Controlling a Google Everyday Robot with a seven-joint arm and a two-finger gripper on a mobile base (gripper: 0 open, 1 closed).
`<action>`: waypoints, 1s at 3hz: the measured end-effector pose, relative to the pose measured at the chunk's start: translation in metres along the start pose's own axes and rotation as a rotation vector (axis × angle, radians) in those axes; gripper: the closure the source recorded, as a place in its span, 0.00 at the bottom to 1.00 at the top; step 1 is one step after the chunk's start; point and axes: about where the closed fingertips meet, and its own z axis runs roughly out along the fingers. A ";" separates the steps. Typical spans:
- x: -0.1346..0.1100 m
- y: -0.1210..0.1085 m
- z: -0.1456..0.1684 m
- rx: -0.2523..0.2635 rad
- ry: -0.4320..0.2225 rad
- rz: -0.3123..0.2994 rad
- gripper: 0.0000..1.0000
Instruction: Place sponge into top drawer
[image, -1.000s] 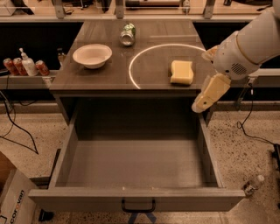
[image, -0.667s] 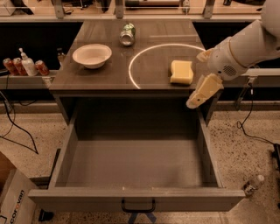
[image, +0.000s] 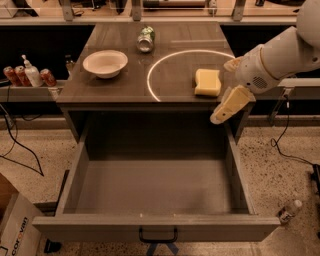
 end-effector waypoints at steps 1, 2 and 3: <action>-0.013 -0.011 0.013 0.036 -0.086 0.013 0.00; -0.023 -0.028 0.028 0.067 -0.169 0.040 0.00; -0.025 -0.042 0.042 0.083 -0.215 0.067 0.00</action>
Offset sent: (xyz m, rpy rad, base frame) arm 0.0689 0.0267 -0.0034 0.2540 -0.1471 -0.0658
